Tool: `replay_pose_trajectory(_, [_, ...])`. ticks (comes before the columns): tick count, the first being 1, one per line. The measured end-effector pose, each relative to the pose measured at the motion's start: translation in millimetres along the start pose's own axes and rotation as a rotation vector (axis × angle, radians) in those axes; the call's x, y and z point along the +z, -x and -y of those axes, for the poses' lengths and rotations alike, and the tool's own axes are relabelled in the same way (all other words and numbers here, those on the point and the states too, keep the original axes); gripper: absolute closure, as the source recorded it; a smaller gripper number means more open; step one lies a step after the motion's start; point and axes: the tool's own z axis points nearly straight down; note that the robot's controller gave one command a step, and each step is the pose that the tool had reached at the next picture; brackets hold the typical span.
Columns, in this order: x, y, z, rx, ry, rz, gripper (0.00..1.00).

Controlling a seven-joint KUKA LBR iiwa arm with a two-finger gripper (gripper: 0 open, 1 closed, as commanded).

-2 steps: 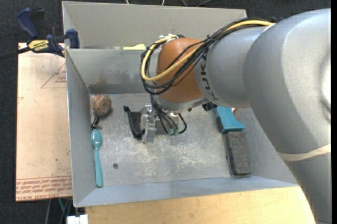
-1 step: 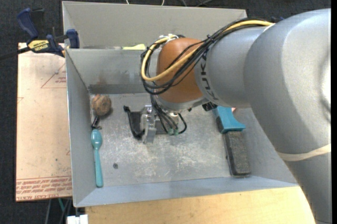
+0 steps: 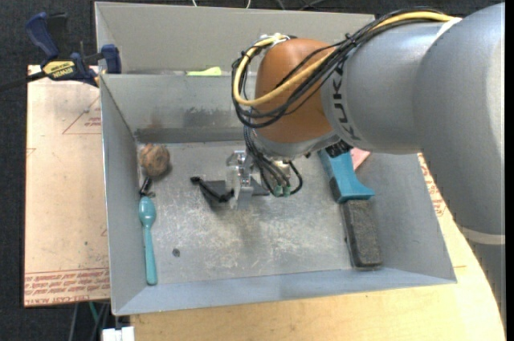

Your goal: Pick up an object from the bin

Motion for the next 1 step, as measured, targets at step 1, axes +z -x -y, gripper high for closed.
replay_pose_trajectory(1, [-77.0, 7.6, 0.1, -0.004, 0.001, 0.001, 1.0])
